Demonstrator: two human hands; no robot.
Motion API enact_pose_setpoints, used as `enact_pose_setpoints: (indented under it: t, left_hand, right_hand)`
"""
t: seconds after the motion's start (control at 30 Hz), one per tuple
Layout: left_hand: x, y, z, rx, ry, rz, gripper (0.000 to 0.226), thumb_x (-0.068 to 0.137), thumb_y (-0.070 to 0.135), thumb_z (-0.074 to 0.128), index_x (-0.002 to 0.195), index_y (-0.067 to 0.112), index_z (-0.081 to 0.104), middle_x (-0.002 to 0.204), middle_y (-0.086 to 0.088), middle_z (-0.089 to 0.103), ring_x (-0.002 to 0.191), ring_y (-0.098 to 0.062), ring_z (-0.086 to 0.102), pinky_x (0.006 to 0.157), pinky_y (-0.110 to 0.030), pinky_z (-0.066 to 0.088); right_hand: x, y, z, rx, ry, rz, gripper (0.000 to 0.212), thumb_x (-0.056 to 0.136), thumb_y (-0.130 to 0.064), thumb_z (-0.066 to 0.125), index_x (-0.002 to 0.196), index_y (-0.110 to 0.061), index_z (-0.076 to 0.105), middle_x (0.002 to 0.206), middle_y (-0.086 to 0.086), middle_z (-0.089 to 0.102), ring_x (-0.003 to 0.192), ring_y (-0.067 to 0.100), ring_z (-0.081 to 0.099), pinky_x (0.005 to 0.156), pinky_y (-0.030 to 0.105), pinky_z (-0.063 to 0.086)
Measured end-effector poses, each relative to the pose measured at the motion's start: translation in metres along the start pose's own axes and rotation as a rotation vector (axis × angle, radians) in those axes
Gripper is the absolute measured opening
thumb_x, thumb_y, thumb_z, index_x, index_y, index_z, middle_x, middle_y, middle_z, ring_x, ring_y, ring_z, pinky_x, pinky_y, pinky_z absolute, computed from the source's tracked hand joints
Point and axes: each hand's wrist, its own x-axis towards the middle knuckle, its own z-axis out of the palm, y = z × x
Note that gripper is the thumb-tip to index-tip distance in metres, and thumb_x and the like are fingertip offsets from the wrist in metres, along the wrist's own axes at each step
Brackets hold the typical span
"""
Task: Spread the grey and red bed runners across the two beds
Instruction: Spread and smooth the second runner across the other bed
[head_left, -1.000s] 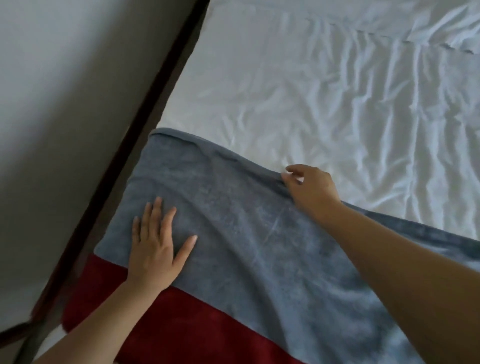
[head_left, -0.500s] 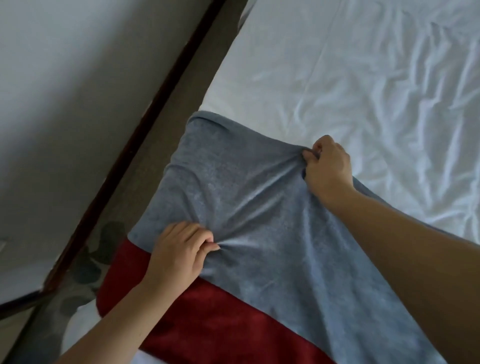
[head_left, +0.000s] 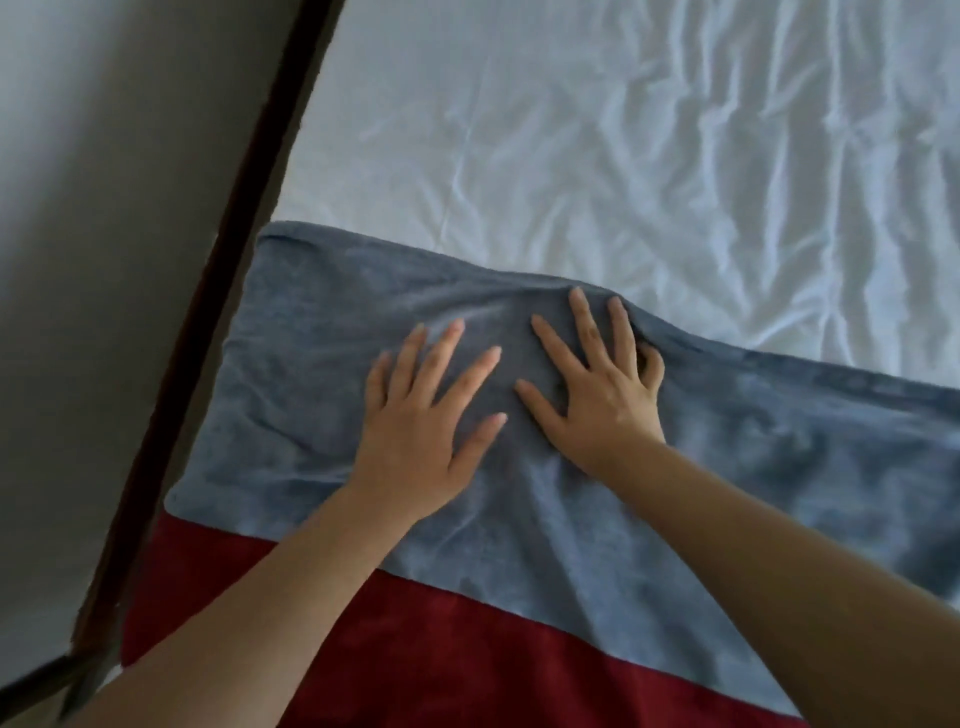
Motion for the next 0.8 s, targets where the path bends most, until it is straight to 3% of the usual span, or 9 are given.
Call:
enact_pose_setpoints:
  t: [0.13,0.27,0.43,0.53,0.8]
  left_hand:
    - [0.06,0.088,0.02,0.059,-0.094,0.153,0.065,0.099,0.069,0.026,0.158,0.044,0.016,0.17,0.004,-0.002,0.156,-0.032,-0.002,0.121,-0.062,0.006]
    - [0.086,0.155,0.049,0.11,-0.216,0.115,0.073,0.094,0.076,0.022,0.158,0.045,0.008,0.17,0.007,-0.009,0.155,-0.036,-0.01,0.12,-0.064,0.004]
    - [0.076,0.216,0.082,0.166,-0.233,-0.014,0.095,0.085,0.088,0.014,0.161,0.031,-0.001,0.167,0.013,-0.019,0.153,-0.041,-0.015,0.115,-0.072,-0.004]
    - [0.064,0.244,0.096,0.177,-0.211,0.002,0.091,0.086,0.088,0.011,0.16,0.037,-0.005,0.168,0.009,-0.018,0.152,-0.044,-0.013,0.114,-0.076,0.0]
    - [0.027,0.321,0.13,0.212,-0.197,0.098,0.083,0.09,0.085,0.015,0.159,0.043,-0.002,0.169,0.004,-0.013,0.151,-0.046,-0.016,0.111,-0.08,0.003]
  right_hand:
    - [-0.045,0.073,0.0,-0.024,0.023,0.111,0.075,0.093,-0.076,0.025,0.159,-0.043,0.011,0.17,-0.006,-0.004,0.155,0.031,-0.008,0.114,0.06,0.02]
    - [-0.097,0.151,-0.007,-0.017,0.051,0.24,0.075,0.095,-0.076,0.022,0.16,-0.041,0.008,0.17,-0.003,0.005,0.156,0.026,0.0,0.118,0.055,0.018]
    - [-0.159,0.247,-0.013,-0.033,-0.007,0.326,0.07,0.095,-0.077,0.017,0.157,-0.05,0.002,0.17,-0.007,-0.001,0.156,0.022,0.001,0.115,0.069,0.015]
    - [-0.189,0.291,-0.011,-0.009,-0.036,0.394,0.072,0.093,-0.081,0.015,0.156,-0.052,-0.003,0.169,-0.01,-0.006,0.156,0.025,-0.001,0.113,0.075,0.014]
    - [-0.245,0.325,0.003,0.115,-0.002,0.464,0.071,0.095,-0.079,0.012,0.156,-0.05,-0.006,0.17,-0.007,-0.008,0.156,0.021,-0.009,0.118,0.069,-0.001]
